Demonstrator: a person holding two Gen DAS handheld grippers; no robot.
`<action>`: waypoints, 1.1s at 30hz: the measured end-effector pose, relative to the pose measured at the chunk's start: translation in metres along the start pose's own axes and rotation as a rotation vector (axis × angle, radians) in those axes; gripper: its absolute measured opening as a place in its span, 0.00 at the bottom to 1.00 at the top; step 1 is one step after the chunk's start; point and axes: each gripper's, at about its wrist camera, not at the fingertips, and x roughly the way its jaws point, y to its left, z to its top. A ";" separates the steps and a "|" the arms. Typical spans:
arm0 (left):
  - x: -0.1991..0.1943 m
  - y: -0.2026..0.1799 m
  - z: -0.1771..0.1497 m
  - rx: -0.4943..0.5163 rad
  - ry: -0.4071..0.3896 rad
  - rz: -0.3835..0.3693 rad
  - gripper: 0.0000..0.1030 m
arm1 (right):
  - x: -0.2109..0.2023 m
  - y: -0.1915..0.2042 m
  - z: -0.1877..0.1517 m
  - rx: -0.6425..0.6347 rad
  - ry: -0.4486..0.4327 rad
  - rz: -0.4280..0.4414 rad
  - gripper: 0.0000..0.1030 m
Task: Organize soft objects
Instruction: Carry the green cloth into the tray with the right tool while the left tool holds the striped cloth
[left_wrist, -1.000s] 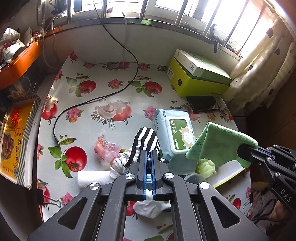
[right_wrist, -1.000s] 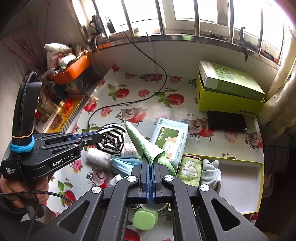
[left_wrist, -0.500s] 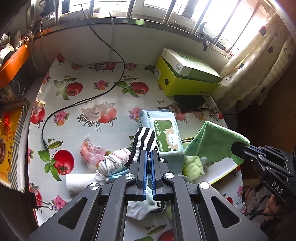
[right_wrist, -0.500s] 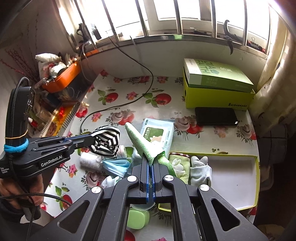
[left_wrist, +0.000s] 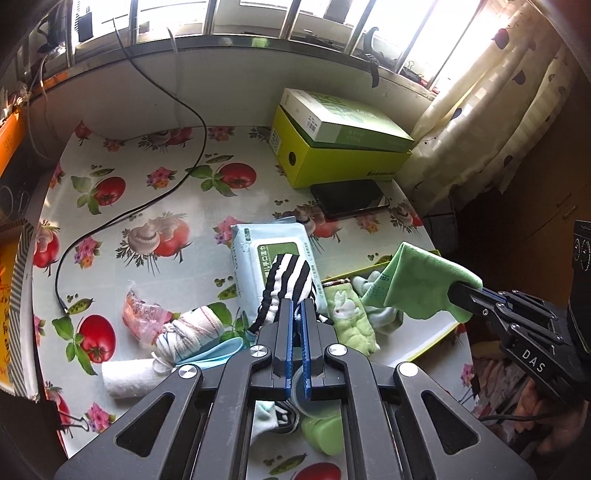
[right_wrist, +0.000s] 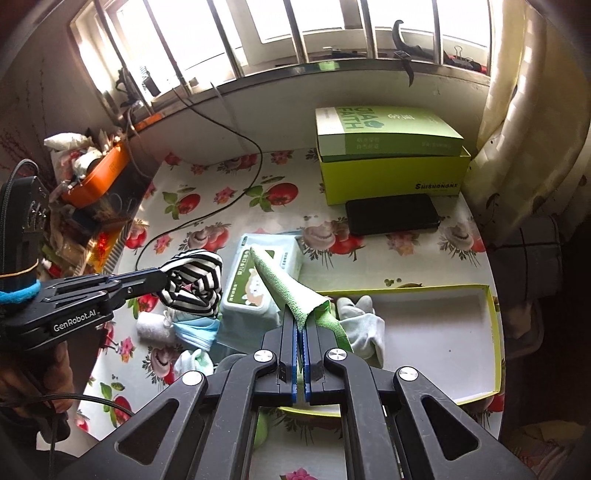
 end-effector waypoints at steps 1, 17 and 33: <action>0.002 -0.004 0.001 0.008 0.004 -0.003 0.04 | 0.000 -0.004 -0.001 0.010 0.000 -0.006 0.03; 0.037 -0.059 0.015 0.115 0.061 -0.047 0.04 | 0.017 -0.079 -0.015 0.148 0.024 -0.062 0.03; 0.063 -0.089 0.023 0.180 0.105 -0.063 0.04 | 0.060 -0.167 -0.029 0.255 0.080 -0.183 0.03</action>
